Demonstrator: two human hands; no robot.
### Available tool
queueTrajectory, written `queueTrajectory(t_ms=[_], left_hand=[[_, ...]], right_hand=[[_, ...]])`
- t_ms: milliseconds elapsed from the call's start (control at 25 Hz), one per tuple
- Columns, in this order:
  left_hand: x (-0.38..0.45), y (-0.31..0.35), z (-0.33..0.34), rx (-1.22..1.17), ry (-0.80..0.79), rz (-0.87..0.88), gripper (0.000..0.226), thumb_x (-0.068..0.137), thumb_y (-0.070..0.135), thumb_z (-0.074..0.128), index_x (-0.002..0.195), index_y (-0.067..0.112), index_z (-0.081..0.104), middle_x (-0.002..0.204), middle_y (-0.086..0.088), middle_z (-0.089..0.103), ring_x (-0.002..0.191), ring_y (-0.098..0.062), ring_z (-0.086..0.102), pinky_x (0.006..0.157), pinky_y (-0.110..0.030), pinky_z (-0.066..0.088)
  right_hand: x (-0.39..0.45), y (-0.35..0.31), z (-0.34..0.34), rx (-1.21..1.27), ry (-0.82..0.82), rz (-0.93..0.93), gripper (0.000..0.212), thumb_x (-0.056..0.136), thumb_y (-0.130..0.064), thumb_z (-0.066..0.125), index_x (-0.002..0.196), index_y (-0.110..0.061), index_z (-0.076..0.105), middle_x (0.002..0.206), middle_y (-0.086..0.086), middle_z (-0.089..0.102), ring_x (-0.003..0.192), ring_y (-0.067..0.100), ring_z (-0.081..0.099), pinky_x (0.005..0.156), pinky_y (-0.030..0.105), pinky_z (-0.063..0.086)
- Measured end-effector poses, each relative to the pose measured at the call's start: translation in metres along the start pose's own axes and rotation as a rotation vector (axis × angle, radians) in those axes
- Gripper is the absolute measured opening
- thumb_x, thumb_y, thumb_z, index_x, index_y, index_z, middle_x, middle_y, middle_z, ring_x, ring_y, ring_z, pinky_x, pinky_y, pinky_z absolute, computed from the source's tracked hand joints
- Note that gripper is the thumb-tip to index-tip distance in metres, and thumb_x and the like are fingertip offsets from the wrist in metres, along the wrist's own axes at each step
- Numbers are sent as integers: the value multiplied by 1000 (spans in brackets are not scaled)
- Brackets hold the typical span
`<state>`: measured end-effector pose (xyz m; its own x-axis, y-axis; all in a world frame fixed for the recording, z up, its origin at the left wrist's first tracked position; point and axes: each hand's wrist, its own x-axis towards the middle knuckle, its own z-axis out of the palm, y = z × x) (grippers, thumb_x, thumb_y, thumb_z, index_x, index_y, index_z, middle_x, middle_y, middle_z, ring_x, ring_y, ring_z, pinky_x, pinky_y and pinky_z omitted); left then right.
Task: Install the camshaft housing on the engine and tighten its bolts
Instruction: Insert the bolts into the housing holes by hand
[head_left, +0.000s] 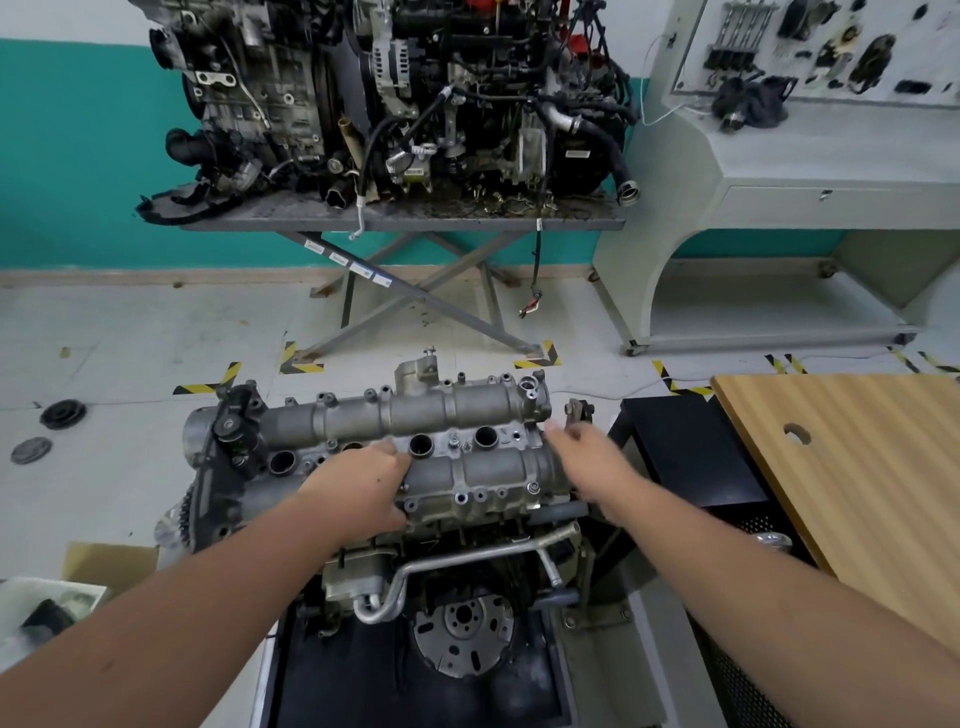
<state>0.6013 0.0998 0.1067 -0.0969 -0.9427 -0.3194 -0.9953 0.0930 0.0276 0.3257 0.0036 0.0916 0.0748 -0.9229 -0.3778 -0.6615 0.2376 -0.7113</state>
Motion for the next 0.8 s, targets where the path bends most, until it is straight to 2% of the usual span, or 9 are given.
queueTrajectory(t_ms=[80, 160, 240, 320, 520, 640, 800], left_hand=[[0, 3, 0, 25, -7, -4, 48, 78, 50, 71, 112, 21, 55, 111, 1, 51, 98, -23, 61, 80, -43, 55], [1, 4, 0, 43, -12, 2, 54, 77, 53, 73, 115, 19, 55, 114, 0, 52, 102, -24, 61, 81, -44, 55], [3, 4, 0, 51, -18, 10, 56, 78, 54, 74, 117, 18, 55, 118, -1, 52, 104, -24, 61, 82, -44, 55], [4, 3, -1, 53, -18, 15, 58, 78, 55, 74, 118, 18, 55, 118, -1, 52, 104, -24, 61, 83, -44, 56], [4, 2, -1, 45, -6, 12, 61, 76, 60, 74, 117, 19, 56, 113, 1, 50, 104, -24, 60, 79, -42, 54], [3, 1, 0, 39, 8, 12, 63, 75, 61, 74, 118, 19, 56, 113, 2, 51, 103, -24, 60, 77, -41, 54], [4, -1, 1, 23, 21, 11, 64, 74, 62, 75, 118, 20, 56, 111, 3, 50, 101, -23, 60, 77, -42, 55]], right_hand=[[-10, 13, 19, 4, -40, 20, 81, 93, -69, 43, 142, -5, 45, 138, 14, 56, 125, 32, 53, 103, 44, 46], [-8, 18, 24, -39, 60, -28, 73, 96, -66, 40, 129, -2, 53, 115, 12, 64, 105, 29, 61, 81, 36, 48], [-4, 13, 22, -5, 165, -26, 58, 100, -58, 39, 114, -5, 57, 90, 4, 63, 80, 18, 59, 60, 30, 39], [-1, 9, 22, 48, 203, 3, 49, 102, -54, 39, 104, -8, 57, 81, 2, 60, 71, 13, 55, 53, 27, 34], [1, 7, 22, 42, 245, -2, 44, 101, -53, 42, 81, -15, 51, 74, 3, 58, 66, 16, 54, 53, 30, 36], [4, 8, 21, 61, 230, -18, 44, 101, -53, 43, 80, -14, 52, 75, 6, 60, 72, 24, 60, 68, 41, 54], [5, 4, 16, 81, 218, -23, 44, 100, -53, 45, 83, -13, 55, 78, 8, 63, 78, 29, 65, 76, 52, 58]])
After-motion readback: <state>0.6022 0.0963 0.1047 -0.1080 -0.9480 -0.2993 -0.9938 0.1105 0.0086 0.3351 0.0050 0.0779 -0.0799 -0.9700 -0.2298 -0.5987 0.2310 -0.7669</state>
